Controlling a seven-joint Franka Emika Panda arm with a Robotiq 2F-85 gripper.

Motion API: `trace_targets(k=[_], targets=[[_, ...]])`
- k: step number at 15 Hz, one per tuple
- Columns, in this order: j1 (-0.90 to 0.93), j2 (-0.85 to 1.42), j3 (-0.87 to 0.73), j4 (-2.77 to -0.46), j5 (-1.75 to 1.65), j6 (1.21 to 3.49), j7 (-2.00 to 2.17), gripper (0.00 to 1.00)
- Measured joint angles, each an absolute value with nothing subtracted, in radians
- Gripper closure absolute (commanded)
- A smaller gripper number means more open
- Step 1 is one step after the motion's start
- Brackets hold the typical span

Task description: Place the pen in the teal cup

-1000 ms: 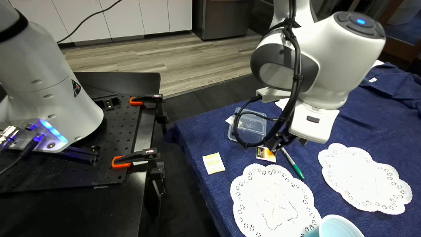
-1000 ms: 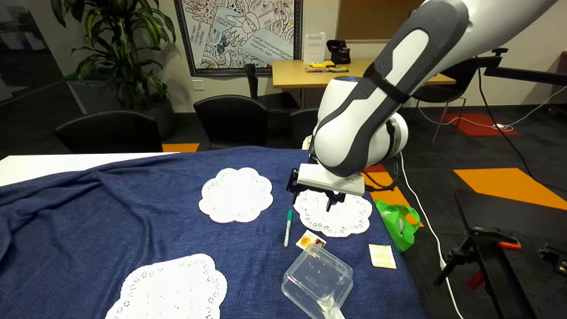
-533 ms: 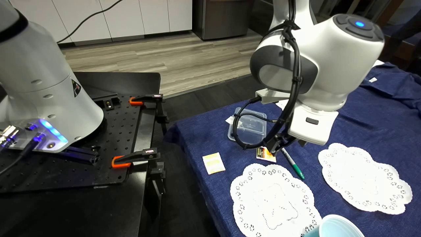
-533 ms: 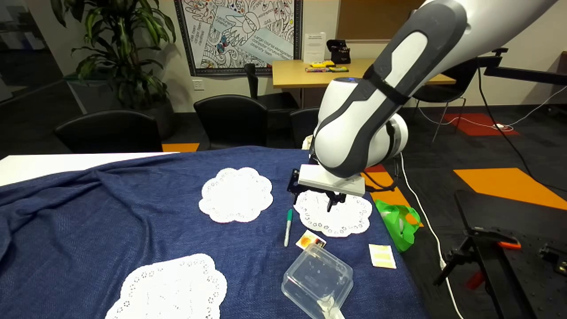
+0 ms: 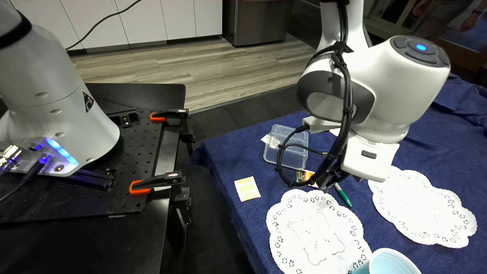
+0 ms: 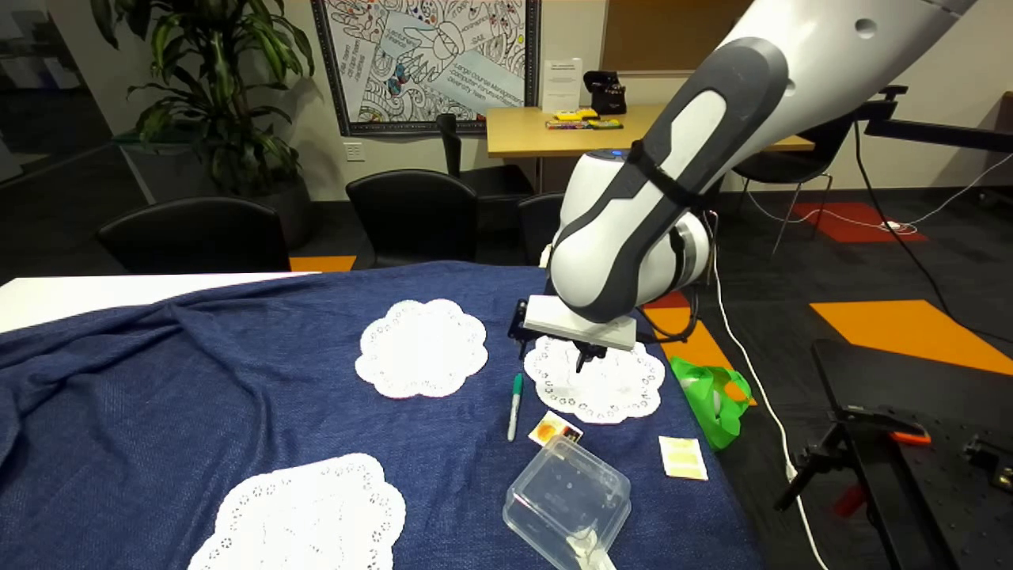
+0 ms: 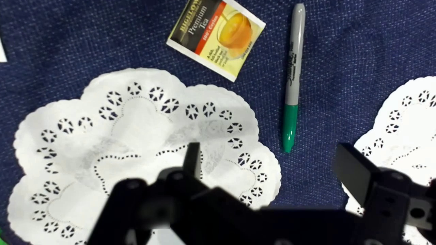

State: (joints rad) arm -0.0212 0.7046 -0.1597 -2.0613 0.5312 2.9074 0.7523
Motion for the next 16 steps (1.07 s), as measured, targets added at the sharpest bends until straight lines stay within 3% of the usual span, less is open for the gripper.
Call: trace_targets(k=[16], targets=[[-0.021, 0.832, -0.093, -1.858, 0.520, 2.897, 0.776, 0.00]])
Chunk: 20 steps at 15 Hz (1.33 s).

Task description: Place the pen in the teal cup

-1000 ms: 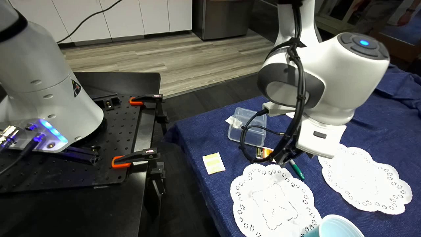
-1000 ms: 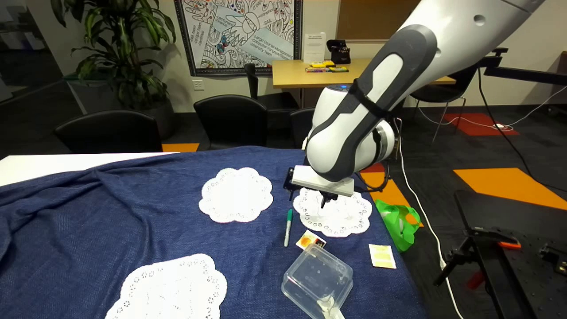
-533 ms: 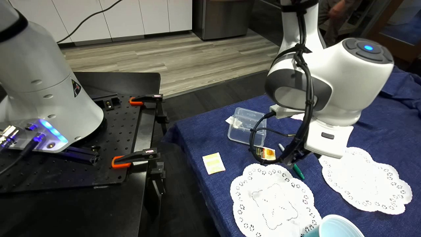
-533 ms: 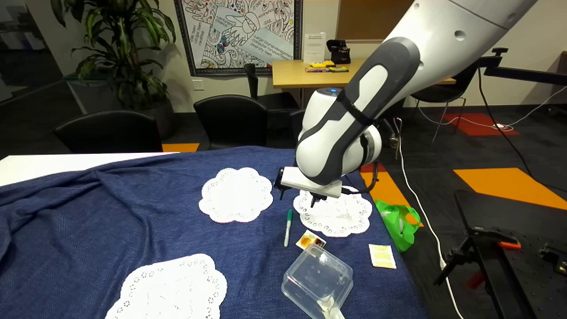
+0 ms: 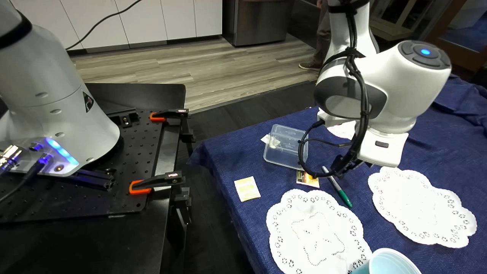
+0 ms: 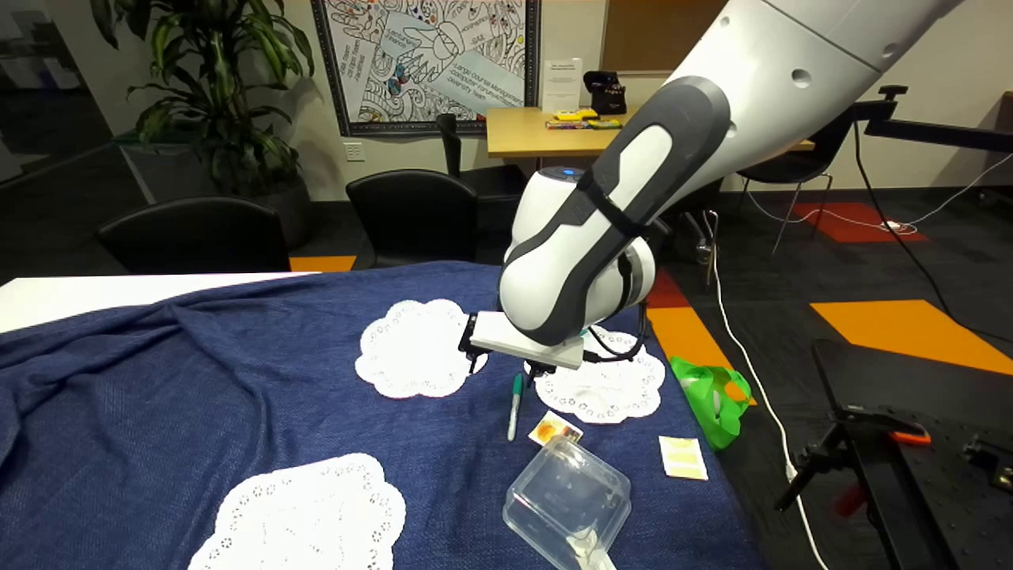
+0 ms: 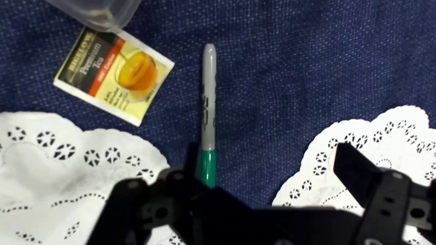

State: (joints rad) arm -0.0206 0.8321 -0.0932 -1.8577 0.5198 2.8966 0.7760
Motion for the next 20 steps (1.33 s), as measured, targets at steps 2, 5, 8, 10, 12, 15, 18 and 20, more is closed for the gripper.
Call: trace_targets(k=[2, 5, 8, 10, 12, 15, 18, 20], targets=[[-0.023, 0.849, -0.063, -1.844, 0.521, 2.895, 0.776, 0.00], [-0.025, 0.868, -0.042, -1.843, 0.532, 2.893, 0.786, 0.00], [-0.027, 0.880, -0.041, -1.850, 0.538, 2.892, 0.819, 0.01], [-0.033, 0.885, -0.041, -1.852, 0.539, 2.892, 0.833, 0.22], [-0.040, 0.888, -0.041, -1.852, 0.539, 2.891, 0.833, 0.38], [-0.048, 0.890, -0.044, -1.848, 0.538, 2.879, 0.833, 0.49], [-0.053, 0.894, -0.048, -1.839, 0.538, 2.855, 0.833, 0.50], [-0.056, 0.903, -0.051, -1.826, 0.537, 2.832, 0.833, 0.58]])
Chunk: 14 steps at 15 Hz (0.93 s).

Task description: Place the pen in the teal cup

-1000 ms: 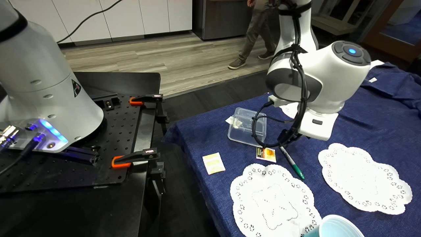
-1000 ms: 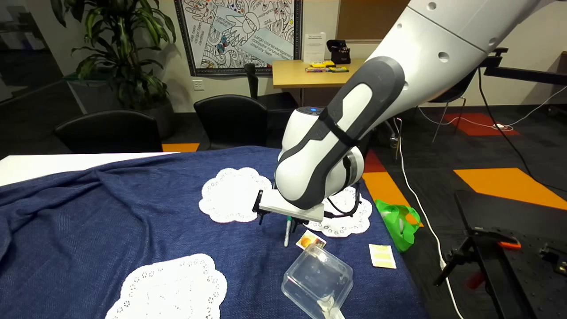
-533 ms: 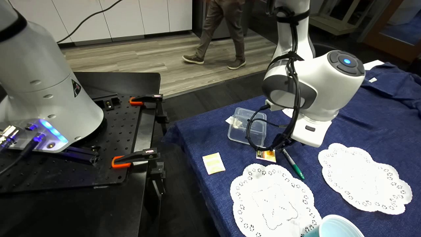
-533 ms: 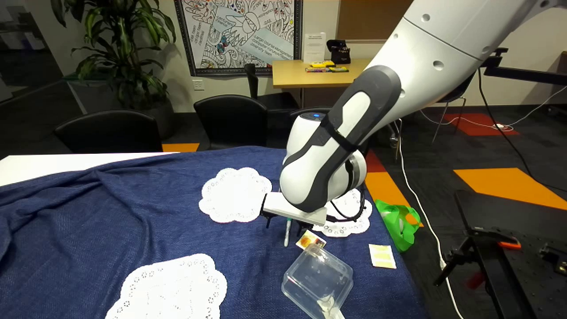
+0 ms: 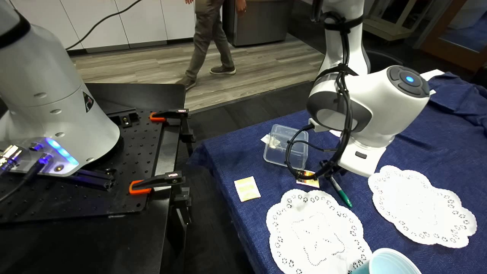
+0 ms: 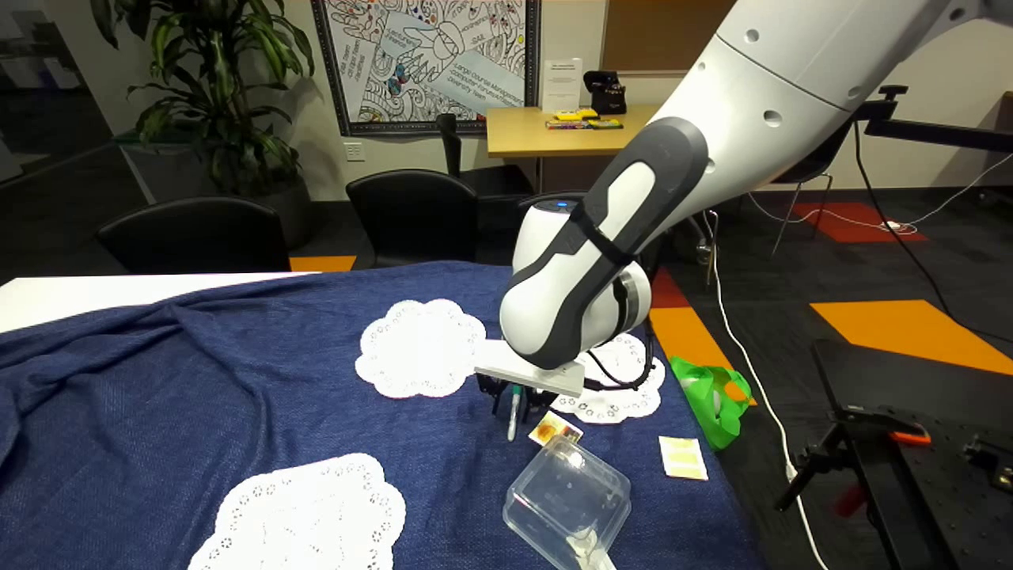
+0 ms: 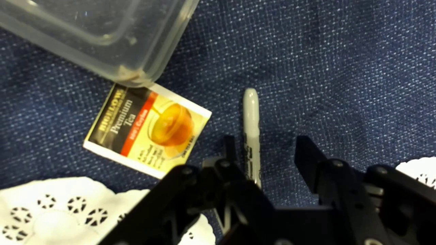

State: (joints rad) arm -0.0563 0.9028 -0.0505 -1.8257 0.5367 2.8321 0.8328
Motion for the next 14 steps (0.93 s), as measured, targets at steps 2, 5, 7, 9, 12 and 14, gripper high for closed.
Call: trace_targets(k=[2, 5, 7, 9, 12, 14], targets=[[-0.057, 0.914, -0.054, -1.808, 0.536, 2.805, 0.833, 0.84], [-0.056, 0.928, -0.057, -1.787, 0.534, 2.786, 0.837, 1.00], [-0.050, 0.931, -0.065, -1.783, 0.529, 2.786, 0.862, 0.97], [-0.038, 0.930, -0.079, -1.782, 0.522, 2.786, 0.889, 0.97], [-0.004, 0.924, -0.112, -1.789, 0.514, 2.788, 0.937, 0.97], [0.031, 0.905, -0.139, -1.812, 0.509, 2.800, 0.972, 0.97]])
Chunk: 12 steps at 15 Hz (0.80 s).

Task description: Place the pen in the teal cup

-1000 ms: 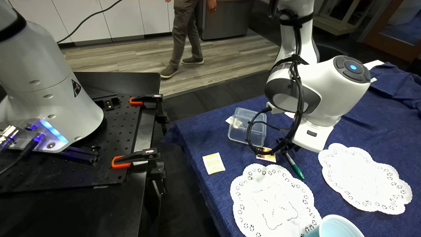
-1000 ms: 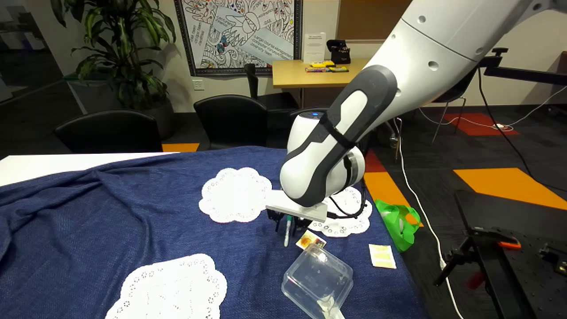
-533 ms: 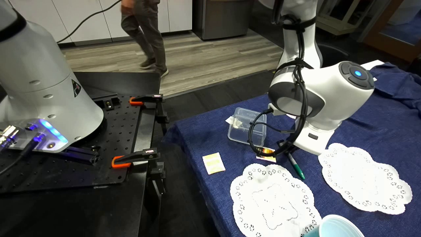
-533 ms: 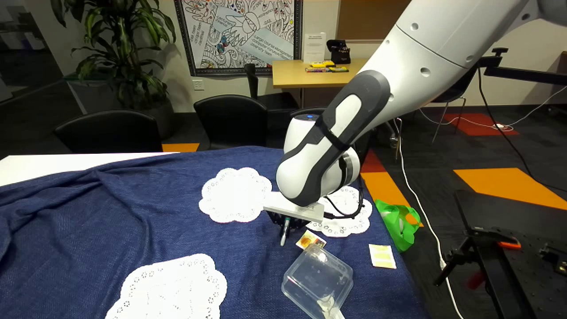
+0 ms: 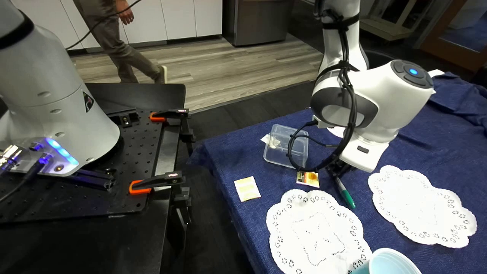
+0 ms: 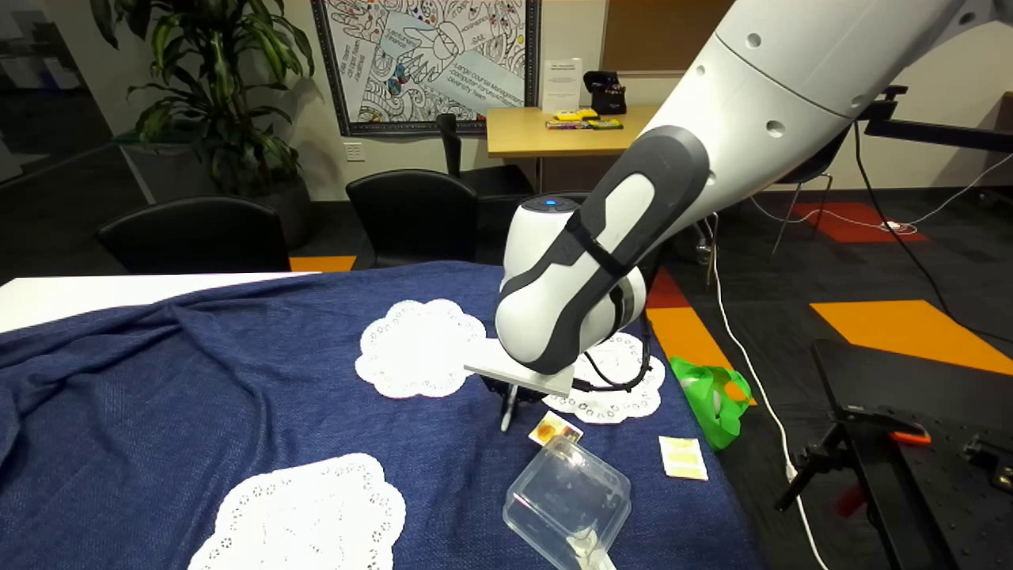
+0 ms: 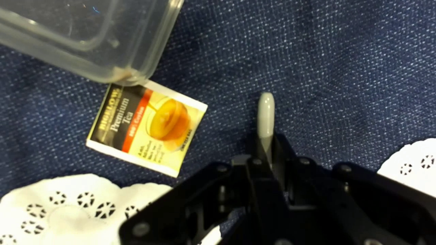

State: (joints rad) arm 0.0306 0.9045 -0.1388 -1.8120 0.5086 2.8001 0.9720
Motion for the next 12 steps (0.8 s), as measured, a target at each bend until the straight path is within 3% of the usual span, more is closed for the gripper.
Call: trace_targets(k=[12], targets=[[0.183, 0.596, -0.313, -2.142, 0.325, 2.867, 1.042, 0.97]])
